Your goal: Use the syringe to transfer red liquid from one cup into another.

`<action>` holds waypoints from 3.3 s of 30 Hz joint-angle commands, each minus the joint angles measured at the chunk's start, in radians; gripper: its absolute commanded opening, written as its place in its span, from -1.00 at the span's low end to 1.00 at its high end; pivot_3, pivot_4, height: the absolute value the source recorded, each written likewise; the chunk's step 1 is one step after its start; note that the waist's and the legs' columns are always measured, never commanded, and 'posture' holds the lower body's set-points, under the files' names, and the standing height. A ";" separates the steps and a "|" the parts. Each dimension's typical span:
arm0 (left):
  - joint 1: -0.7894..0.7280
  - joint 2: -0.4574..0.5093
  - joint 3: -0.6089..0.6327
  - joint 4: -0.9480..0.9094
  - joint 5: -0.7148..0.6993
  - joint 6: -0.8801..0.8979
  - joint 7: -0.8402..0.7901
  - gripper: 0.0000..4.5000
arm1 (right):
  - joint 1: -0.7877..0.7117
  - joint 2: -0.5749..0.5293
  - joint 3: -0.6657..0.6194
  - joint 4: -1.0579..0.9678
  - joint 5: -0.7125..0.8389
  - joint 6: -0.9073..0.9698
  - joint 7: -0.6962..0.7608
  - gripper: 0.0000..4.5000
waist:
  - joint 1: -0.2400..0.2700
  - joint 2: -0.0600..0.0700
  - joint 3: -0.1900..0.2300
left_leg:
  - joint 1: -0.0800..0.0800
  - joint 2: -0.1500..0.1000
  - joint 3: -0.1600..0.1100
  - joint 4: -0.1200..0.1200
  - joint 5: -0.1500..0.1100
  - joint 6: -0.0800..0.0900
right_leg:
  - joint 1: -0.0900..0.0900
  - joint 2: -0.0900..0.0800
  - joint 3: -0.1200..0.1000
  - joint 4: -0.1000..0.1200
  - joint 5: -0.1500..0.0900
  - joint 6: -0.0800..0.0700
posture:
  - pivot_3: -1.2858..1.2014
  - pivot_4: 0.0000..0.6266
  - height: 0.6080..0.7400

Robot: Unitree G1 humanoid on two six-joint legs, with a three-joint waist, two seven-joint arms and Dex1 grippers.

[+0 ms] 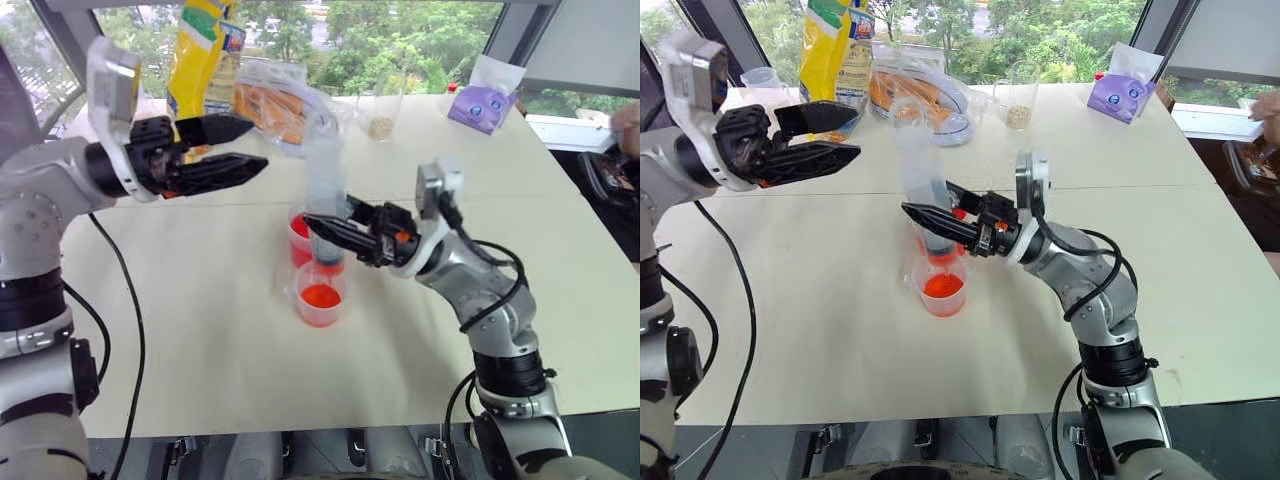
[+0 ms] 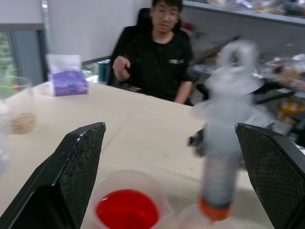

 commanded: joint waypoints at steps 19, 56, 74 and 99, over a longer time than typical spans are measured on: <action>-0.097 -0.096 -0.068 -0.044 -0.114 0.037 0.087 0.99 | -0.005 0.007 0.020 -0.004 -0.041 -0.061 0.024 -0.38 | 0.000 0.000 0.000 | 0.000 0.000 0.000 0.000 0.000 0.000 | 0.001 0.000 0.000 0.000 0.000 0.000 | 0.03 -0.52 1.00; 0.000 -0.125 -0.194 -0.106 -0.010 -0.010 0.009 -0.98 | -0.143 0.026 -0.073 -0.059 0.078 0.045 -0.073 -0.38 | 0.001 0.000 0.000 | 0.000 0.000 0.000 0.000 0.000 0.000 | 0.001 0.000 0.000 0.000 0.000 0.000 | 0.03 -0.52 1.00; -0.027 -0.118 -0.177 -0.063 -0.010 -0.003 0.034 -0.51 | -0.136 0.032 -0.084 -0.049 0.102 0.089 -0.097 -0.38 | 0.002 0.000 0.000 | 0.000 0.000 0.000 0.000 0.000 0.000 | 0.001 0.000 0.000 0.000 0.000 0.000 | 0.03 -0.52 1.00; 0.197 0.033 0.018 -0.149 -0.012 -0.059 0.045 0.97 | -0.430 -0.143 -0.337 0.195 0.379 0.501 -0.556 -0.38 | 0.003 0.000 0.000 | 0.000 0.000 0.000 0.000 0.000 0.000 | 0.000 -0.002 0.000 -0.001 -0.001 -0.002 | 0.03 -0.52 1.00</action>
